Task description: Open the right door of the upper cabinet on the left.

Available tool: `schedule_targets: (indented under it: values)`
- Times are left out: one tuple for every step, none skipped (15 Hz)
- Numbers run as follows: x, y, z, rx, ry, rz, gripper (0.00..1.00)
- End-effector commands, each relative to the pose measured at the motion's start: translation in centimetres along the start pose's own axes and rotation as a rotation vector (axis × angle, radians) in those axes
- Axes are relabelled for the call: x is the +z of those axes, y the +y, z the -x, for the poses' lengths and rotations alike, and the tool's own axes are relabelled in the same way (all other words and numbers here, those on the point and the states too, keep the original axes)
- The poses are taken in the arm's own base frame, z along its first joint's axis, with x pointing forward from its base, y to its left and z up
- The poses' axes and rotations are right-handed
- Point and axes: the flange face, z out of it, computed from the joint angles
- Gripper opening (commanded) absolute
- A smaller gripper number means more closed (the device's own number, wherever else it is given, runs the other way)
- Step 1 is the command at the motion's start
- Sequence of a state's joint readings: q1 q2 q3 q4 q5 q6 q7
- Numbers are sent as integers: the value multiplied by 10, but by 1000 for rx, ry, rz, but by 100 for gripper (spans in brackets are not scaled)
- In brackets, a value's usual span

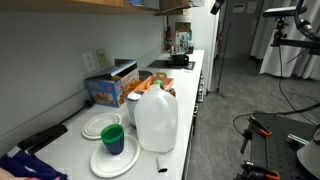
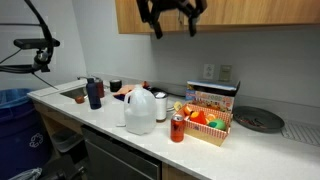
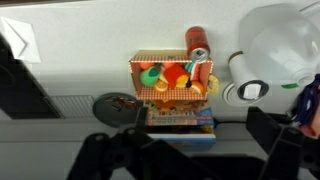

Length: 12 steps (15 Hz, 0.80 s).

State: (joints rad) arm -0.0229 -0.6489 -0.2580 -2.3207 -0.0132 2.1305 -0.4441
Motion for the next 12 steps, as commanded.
schedule_targets:
  values:
    - [-52, 53, -16, 30, 28, 57, 100]
    - [-61, 59, -19, 21, 46, 47, 100]
    - [-48, 43, -7, 39, 53, 37, 100]
    - [-57, 51, -9, 40, 62, 45, 100]
    - [-61, 56, -11, 41, 65, 49, 100]
    - [-60, 57, -13, 40, 62, 50, 100]
    - [-59, 57, -14, 39, 58, 50, 100]
    - [-57, 57, -15, 39, 54, 49, 100]
    - [-55, 57, -16, 39, 51, 49, 100]
    - [-55, 57, -16, 39, 50, 49, 100]
    - [-55, 57, -16, 39, 50, 49, 100]
    - [-55, 57, -16, 39, 50, 49, 100]
